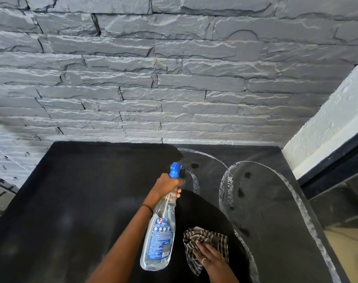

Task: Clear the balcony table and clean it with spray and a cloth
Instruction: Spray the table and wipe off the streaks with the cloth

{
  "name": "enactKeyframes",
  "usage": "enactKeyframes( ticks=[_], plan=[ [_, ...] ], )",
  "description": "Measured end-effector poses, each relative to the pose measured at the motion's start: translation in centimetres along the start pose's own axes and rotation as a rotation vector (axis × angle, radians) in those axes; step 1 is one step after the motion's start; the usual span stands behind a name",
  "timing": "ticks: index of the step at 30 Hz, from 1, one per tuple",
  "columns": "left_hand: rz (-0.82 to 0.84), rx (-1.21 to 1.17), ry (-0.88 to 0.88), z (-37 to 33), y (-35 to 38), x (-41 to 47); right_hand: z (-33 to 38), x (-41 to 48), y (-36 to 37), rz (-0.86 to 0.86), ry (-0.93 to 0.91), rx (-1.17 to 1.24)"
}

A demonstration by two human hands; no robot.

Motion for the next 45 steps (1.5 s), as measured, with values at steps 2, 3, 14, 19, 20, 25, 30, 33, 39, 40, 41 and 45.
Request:
enactKeyframes(
  ticks=[2, 3, 14, 19, 20, 25, 30, 33, 39, 40, 41, 45],
  plan=[
    [0.015, -0.024, 0.008, -0.6, 1.1, -0.1, 0.1, 0.1, 0.2, -0.06, 0.012, -0.022],
    [0.03, -0.028, 0.014, -1.0, 1.8, -0.1, 0.0, 0.1, 0.6, -0.06, 0.02, -0.021],
    [0.191, 0.114, -0.003, -2.5, 9.8, -0.5, -0.3, 0.4, 2.8, -0.119, -0.008, -0.011],
    [0.093, 0.095, 0.046, -5.6, 8.7, 1.0, 0.1, 0.6, 1.0, -0.233, 0.005, 0.01],
    [0.065, 0.102, 0.061, -6.5, 8.3, 1.4, 0.0, 0.5, 0.9, -0.222, 0.004, 0.002],
    [-0.049, 0.105, 0.087, -9.2, 6.0, 3.1, -0.4, 0.0, 1.0, -0.138, 0.019, -0.043],
    [-0.063, 0.075, 0.073, -8.3, 3.9, 4.1, -1.4, -0.3, 3.1, -0.087, -0.053, -0.085],
    [-0.07, -0.008, 0.041, -6.9, 1.8, 4.2, -3.5, 0.7, 3.2, -0.082, 0.015, 0.009],
    [-0.15, -0.064, 0.017, -4.0, -3.0, 2.6, -12.5, 6.6, -0.4, 0.044, 0.273, 0.288],
    [-0.167, -0.078, 0.009, -3.4, -3.8, 2.3, -13.9, 8.0, -0.4, 0.083, 0.288, 0.289],
    [-0.177, -0.094, 0.001, -3.1, -4.3, 1.8, -15.1, 9.4, -0.7, 0.107, 0.305, 0.271],
    [-0.216, -0.154, -0.037, -1.6, -7.1, 1.0, -14.7, 17.3, -0.6, 0.135, 0.344, 0.272]
  ],
)
Point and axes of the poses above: each hand's wrist, its own x-axis towards the middle knuckle, its own y-axis out of the palm, z = x × y, the point moved 3 cm from there along x, towards the middle knuckle, and after that the axes turned 6 degrees about -y, right-handed, at the moved point
